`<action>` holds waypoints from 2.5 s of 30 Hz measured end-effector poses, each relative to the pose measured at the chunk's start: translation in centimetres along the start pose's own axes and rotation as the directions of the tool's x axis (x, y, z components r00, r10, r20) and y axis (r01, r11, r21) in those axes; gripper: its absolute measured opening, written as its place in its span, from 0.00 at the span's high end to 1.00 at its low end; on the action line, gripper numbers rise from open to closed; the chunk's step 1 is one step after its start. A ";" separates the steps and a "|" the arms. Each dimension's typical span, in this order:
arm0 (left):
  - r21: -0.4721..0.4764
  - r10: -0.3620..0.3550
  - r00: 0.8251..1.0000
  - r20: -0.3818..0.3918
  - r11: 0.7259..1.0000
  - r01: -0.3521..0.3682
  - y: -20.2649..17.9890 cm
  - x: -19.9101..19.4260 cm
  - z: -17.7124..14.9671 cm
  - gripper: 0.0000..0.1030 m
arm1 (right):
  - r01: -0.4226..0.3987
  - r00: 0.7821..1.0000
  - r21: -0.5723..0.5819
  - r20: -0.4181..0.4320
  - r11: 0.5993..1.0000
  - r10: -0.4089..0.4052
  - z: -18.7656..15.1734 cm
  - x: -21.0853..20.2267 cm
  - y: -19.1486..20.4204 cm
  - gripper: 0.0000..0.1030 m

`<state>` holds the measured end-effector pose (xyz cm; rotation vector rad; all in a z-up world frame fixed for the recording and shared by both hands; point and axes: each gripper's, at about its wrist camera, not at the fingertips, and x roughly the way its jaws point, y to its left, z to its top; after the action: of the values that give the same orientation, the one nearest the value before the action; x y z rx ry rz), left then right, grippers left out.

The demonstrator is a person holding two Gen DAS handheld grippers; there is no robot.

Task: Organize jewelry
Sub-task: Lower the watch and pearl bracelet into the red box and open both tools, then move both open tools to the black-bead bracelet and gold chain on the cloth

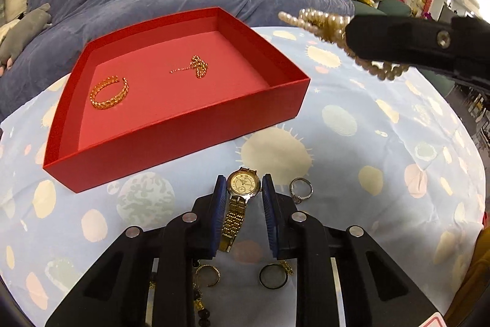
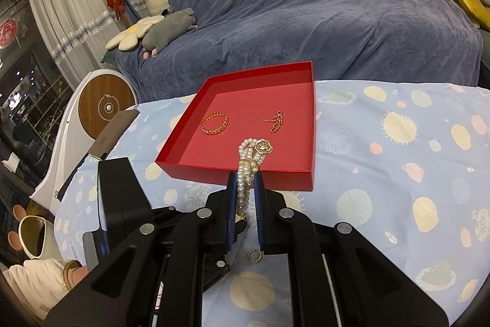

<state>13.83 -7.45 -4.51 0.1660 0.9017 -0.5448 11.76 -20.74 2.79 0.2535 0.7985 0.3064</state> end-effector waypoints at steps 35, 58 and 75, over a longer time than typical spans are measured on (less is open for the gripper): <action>-0.331 0.179 0.969 0.169 0.937 -0.116 13.5 -0.1 16.5 0.32 | 0.030 0.999 0.100 -0.028 0.995 -0.027 10.9 13.7 -3.6 0.81; -0.358 0.256 0.964 0.071 0.909 -0.215 5.3 -10.9 -5.0 0.20 | 0.022 0.999 -0.046 -0.034 0.999 -0.023 -7.4 -2.9 1.5 0.57; -0.198 0.286 0.958 0.000 0.939 -0.280 4.8 -6.4 -8.4 0.22 | 0.052 0.991 -0.089 -0.117 0.995 -0.062 -10.0 0.2 1.3 0.57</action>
<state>7.22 2.10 -5.09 0.1057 0.8803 -0.1879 4.35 -18.43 -3.65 0.1325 0.9074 0.3032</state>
